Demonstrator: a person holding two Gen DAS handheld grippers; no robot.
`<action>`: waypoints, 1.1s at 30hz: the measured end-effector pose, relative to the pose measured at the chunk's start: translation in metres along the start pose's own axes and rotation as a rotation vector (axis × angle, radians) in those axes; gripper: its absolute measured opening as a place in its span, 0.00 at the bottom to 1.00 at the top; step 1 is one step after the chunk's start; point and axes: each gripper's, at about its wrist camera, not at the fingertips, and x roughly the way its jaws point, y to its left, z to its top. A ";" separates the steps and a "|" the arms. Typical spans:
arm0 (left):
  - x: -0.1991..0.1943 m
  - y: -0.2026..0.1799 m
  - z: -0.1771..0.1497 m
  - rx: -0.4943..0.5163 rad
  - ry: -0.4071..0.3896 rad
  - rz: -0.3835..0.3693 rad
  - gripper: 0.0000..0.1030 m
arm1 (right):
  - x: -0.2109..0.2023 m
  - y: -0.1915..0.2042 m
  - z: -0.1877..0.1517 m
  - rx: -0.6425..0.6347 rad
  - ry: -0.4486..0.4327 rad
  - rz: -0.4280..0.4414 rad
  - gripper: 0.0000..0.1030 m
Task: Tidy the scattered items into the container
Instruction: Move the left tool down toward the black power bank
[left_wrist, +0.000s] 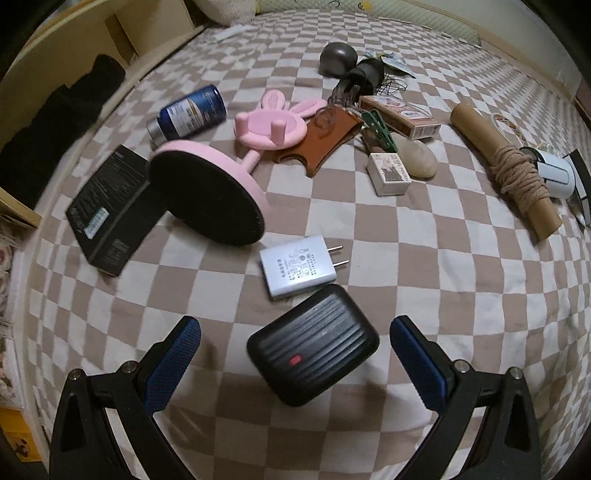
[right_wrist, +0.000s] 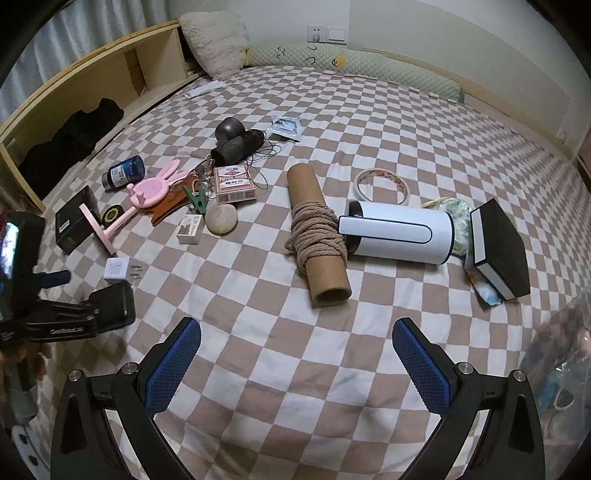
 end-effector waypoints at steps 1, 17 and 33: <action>0.002 0.000 0.000 -0.010 0.006 -0.023 1.00 | -0.001 -0.001 0.000 0.000 0.000 0.002 1.00; 0.009 -0.026 -0.011 -0.008 0.133 -0.367 1.00 | -0.022 -0.019 0.001 0.032 -0.024 0.040 1.00; 0.022 -0.017 -0.002 0.073 0.092 -0.135 1.00 | -0.045 -0.027 -0.002 0.031 -0.051 0.070 1.00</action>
